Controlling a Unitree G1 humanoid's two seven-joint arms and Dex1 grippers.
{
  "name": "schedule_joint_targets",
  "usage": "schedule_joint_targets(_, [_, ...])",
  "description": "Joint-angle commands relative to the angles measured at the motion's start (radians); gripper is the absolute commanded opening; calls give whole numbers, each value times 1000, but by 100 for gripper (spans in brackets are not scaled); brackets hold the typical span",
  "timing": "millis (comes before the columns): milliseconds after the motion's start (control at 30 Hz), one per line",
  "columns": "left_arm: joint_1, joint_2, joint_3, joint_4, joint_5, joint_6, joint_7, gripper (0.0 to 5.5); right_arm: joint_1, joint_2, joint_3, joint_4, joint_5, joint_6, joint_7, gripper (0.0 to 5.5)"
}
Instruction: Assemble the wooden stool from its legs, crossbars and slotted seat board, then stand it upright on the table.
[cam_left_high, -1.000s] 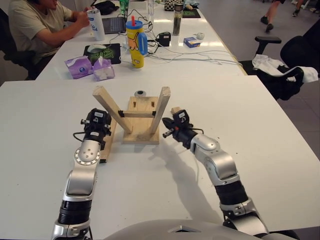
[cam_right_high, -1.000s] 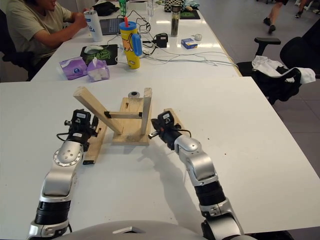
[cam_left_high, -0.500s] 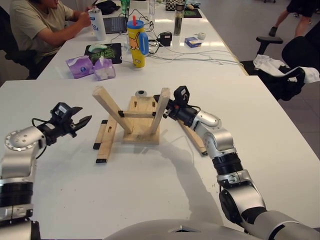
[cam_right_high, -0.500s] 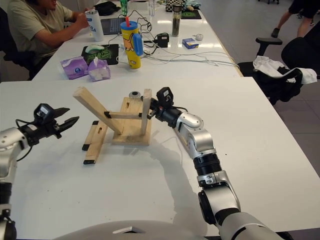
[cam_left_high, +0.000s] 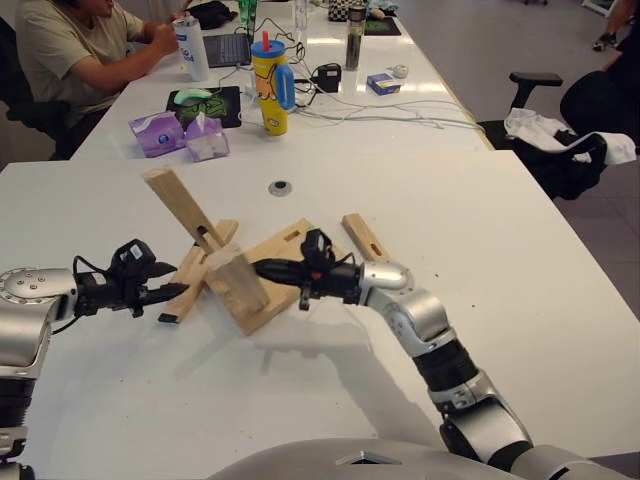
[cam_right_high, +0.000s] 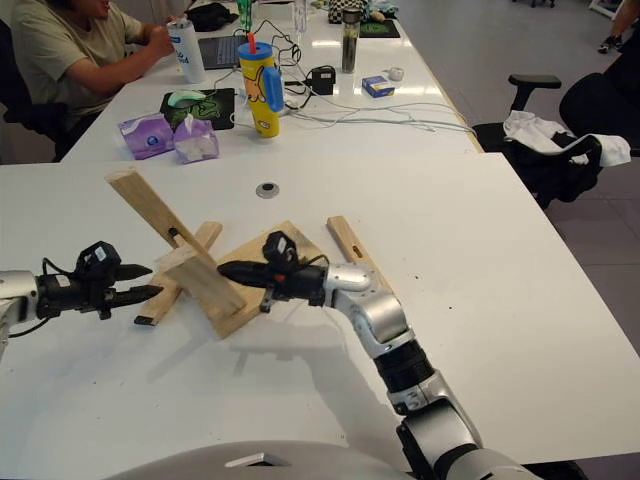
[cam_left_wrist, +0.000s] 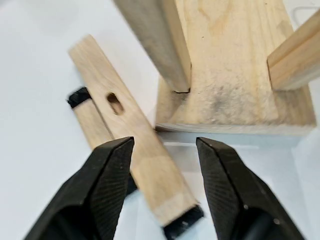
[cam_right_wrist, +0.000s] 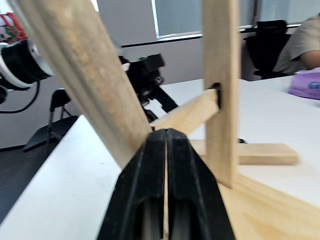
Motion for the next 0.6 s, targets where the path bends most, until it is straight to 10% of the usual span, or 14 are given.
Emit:
schedule_joint_targets(33, [77, 52, 2, -55, -31, 41, -59, 234, -33, -29, -14, 68, -110, -27, -104, 0])
schedule_joint_targets(267, [227, 83, 60, -214, -188, 124, -189, 234, -150, -127, -27, 446, -362, -205, -252, 0])
schedule_joint_targets(600, [365, -48, -151, -459, -193, 215, -1, 234, -170, -255, 184, 499, -594, -48, -67, 0])
